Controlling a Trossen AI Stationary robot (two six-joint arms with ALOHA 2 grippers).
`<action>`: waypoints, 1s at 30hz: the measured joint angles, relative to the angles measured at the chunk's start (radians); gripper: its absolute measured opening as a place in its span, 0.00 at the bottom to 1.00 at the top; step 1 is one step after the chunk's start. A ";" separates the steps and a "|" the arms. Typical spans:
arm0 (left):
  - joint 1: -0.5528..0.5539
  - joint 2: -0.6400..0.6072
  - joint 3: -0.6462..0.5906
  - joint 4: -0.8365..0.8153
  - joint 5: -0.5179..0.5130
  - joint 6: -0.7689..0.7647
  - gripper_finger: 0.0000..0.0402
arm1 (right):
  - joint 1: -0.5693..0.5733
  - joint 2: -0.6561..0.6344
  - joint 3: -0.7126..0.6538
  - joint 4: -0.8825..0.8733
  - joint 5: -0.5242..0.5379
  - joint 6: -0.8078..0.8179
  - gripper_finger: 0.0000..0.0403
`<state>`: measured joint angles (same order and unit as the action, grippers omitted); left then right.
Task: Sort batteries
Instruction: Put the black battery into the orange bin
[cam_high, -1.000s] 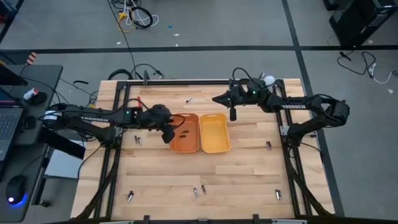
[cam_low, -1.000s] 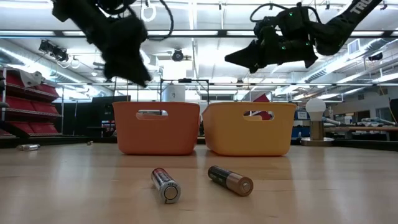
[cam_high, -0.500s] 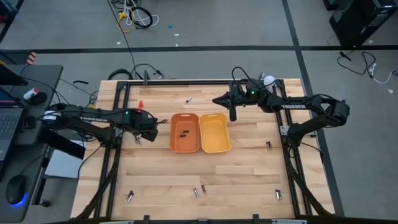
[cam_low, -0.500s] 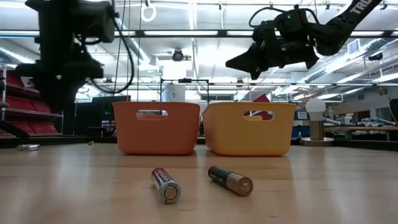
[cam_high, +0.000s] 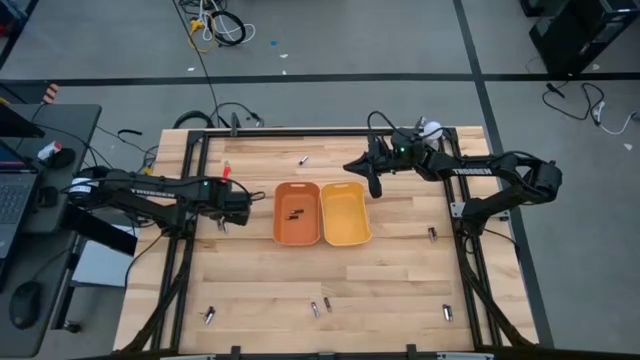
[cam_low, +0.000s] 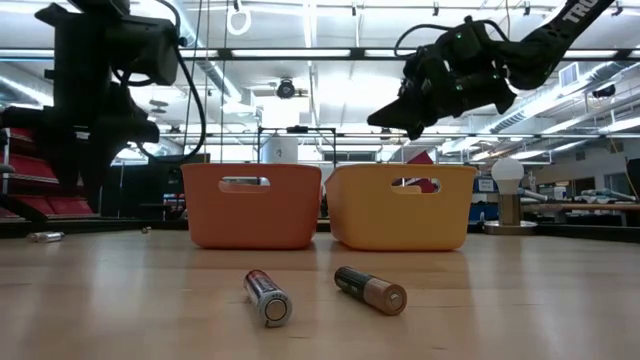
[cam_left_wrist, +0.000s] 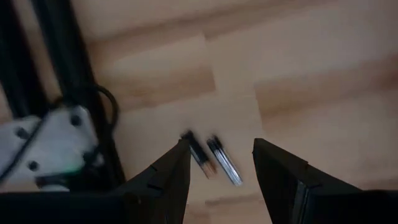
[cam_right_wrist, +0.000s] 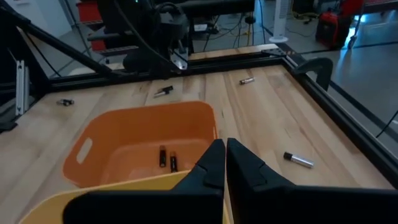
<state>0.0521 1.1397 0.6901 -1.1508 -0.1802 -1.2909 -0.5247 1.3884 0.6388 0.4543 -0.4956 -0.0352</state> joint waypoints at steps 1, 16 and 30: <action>0.000 0.000 -0.001 0.007 0.024 0.027 0.43 | 0.000 0.000 0.000 -0.005 0.000 -0.009 0.01; -0.003 0.064 -0.001 0.102 0.135 0.543 0.43 | 0.000 0.000 0.000 -0.051 0.000 -0.052 0.00; 0.034 0.342 0.036 0.004 0.224 0.778 0.50 | 0.000 0.000 0.000 -0.036 0.000 -0.054 0.03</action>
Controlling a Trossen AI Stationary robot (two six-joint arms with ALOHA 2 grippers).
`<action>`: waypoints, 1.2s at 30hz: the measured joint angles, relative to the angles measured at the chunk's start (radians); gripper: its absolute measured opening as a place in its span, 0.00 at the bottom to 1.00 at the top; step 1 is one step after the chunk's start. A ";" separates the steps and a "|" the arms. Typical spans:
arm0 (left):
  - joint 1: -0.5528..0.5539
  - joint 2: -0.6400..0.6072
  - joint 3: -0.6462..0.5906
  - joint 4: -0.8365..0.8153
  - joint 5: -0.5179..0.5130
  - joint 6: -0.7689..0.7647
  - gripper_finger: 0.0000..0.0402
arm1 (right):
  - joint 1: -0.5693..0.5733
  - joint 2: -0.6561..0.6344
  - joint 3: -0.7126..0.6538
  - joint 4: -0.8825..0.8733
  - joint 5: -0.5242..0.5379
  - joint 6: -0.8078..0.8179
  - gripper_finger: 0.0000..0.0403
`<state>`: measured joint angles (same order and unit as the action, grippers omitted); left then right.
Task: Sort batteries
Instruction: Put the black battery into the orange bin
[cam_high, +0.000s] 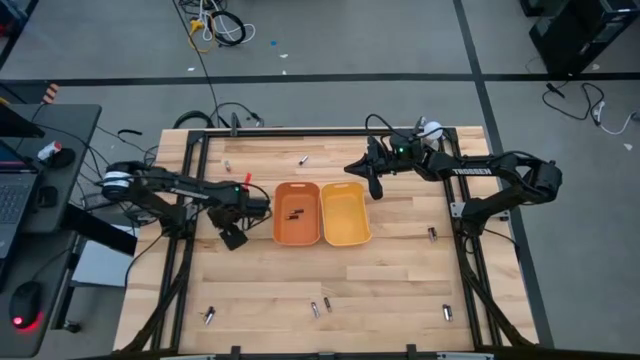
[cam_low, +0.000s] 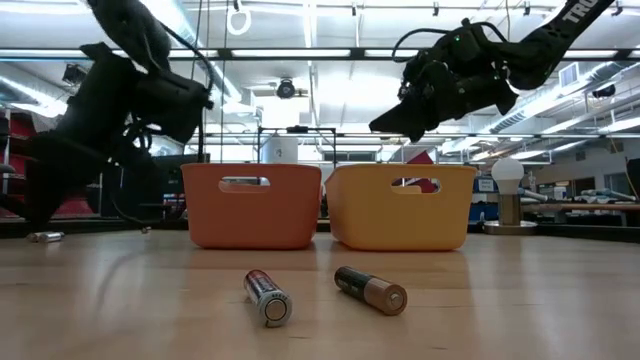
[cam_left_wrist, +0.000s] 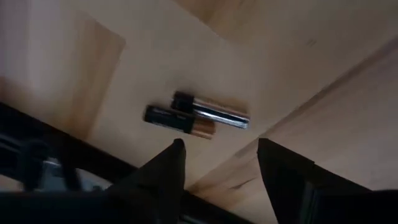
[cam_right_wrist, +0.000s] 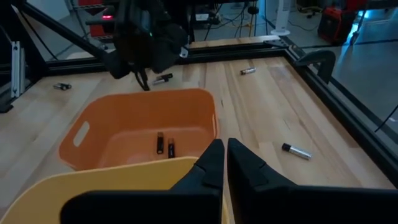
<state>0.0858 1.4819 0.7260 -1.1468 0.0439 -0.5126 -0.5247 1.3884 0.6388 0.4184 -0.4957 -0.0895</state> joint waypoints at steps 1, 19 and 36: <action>0.002 0.014 0.013 -0.012 -0.009 0.025 0.52 | 0.000 0.000 0.000 0.002 0.000 0.000 0.03; 0.106 0.159 0.064 -0.085 -0.073 0.362 0.84 | 0.000 0.000 0.000 0.018 0.005 0.064 0.05; 0.118 0.161 0.005 0.020 -0.090 0.379 0.85 | -0.001 0.000 0.000 0.014 0.007 0.064 0.05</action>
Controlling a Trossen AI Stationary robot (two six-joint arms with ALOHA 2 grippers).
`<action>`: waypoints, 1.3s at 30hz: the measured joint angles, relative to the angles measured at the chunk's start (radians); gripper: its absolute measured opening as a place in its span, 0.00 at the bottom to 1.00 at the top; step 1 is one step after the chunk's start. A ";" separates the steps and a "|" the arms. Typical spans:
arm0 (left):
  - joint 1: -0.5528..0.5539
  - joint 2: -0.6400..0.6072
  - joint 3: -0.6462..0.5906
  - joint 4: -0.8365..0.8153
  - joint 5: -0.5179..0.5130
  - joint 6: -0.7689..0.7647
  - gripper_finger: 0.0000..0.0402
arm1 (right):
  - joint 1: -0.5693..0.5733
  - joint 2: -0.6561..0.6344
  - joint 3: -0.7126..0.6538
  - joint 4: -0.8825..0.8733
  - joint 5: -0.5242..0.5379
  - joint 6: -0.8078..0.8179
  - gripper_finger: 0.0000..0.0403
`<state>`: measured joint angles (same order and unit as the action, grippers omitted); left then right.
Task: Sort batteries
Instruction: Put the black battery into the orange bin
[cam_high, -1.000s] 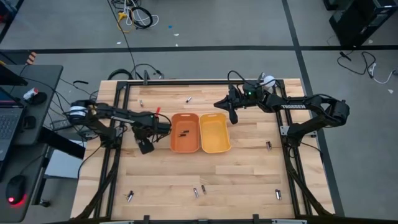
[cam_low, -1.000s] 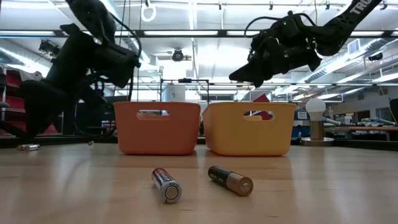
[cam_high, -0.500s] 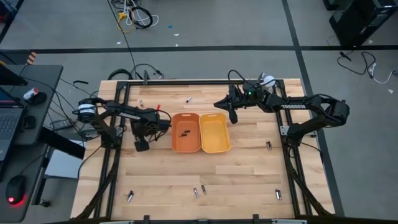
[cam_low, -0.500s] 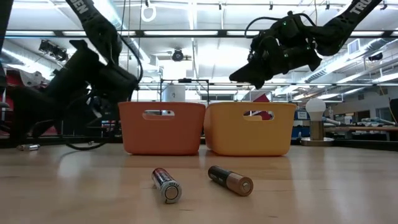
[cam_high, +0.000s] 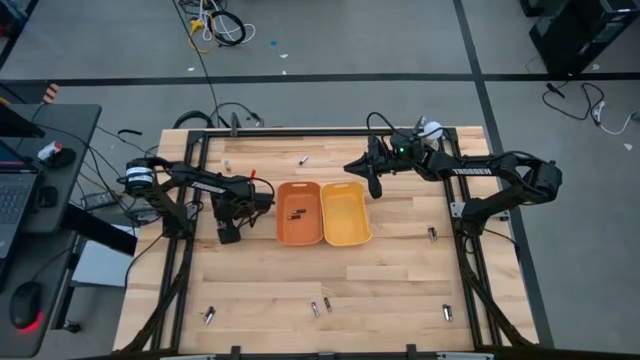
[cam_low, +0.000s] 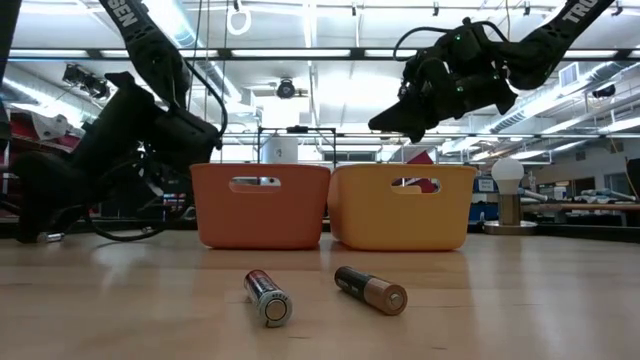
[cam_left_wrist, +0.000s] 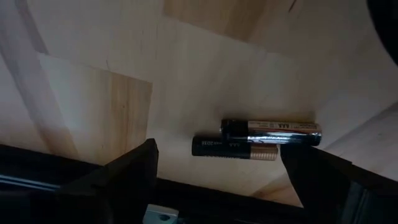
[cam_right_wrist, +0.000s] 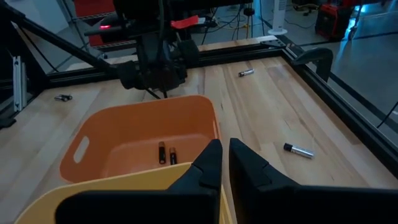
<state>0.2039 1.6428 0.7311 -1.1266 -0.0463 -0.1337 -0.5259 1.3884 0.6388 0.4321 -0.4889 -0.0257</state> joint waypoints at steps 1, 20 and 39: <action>0.000 0.000 0.000 0.001 0.000 0.000 0.85 | 0.000 0.000 0.000 0.001 0.000 0.000 0.05; 0.000 -0.002 -0.006 0.006 0.009 -0.008 0.45 | 0.000 0.000 0.000 0.000 0.000 -0.002 0.05; -0.010 -0.014 0.106 -0.198 -0.013 -0.063 0.44 | -0.001 0.000 0.000 0.001 0.000 0.000 0.05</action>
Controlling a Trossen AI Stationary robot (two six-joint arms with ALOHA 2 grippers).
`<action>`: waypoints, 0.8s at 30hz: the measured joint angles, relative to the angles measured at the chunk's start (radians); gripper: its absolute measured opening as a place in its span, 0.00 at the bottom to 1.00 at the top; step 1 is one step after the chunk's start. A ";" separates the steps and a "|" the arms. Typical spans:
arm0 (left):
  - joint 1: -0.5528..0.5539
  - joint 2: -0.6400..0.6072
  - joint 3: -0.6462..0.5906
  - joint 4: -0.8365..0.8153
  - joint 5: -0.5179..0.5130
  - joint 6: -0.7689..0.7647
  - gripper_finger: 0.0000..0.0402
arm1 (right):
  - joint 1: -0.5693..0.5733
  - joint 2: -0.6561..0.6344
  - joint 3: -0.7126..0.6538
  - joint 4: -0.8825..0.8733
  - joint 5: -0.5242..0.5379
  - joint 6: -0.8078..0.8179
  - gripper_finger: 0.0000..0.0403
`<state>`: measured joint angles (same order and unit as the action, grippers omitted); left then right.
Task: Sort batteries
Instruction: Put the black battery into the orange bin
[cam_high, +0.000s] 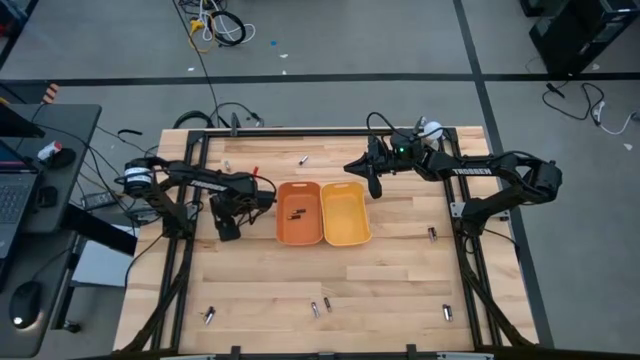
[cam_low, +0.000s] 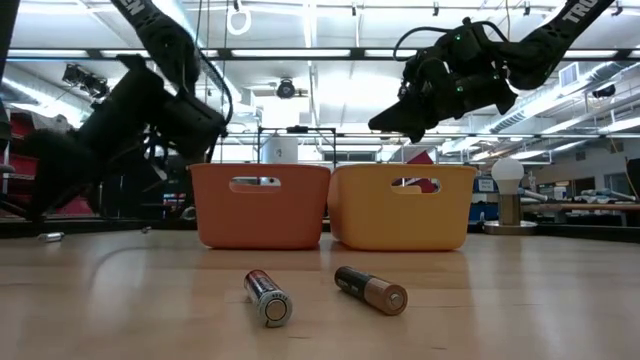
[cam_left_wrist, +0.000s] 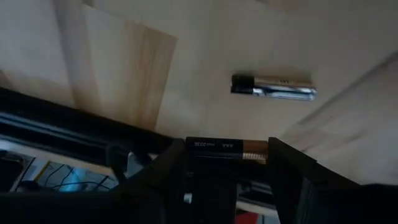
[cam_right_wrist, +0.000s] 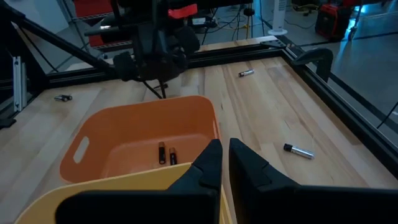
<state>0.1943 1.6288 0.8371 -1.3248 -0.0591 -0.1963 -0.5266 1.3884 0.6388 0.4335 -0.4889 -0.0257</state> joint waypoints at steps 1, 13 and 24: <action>0.000 -0.001 0.015 -0.011 0.000 0.000 0.44 | 0.000 0.000 0.000 0.000 0.000 0.000 0.05; -0.001 -0.097 0.195 -0.111 -0.079 -0.021 0.44 | -0.001 0.000 0.000 -0.008 0.060 0.000 0.05; -0.018 -0.259 0.347 0.018 -0.112 -0.066 0.44 | 0.000 0.000 0.000 -0.003 0.061 0.008 0.05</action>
<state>0.1761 1.3701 1.1837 -1.3064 -0.1708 -0.2623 -0.5266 1.3888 0.6388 0.4304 -0.4278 -0.0178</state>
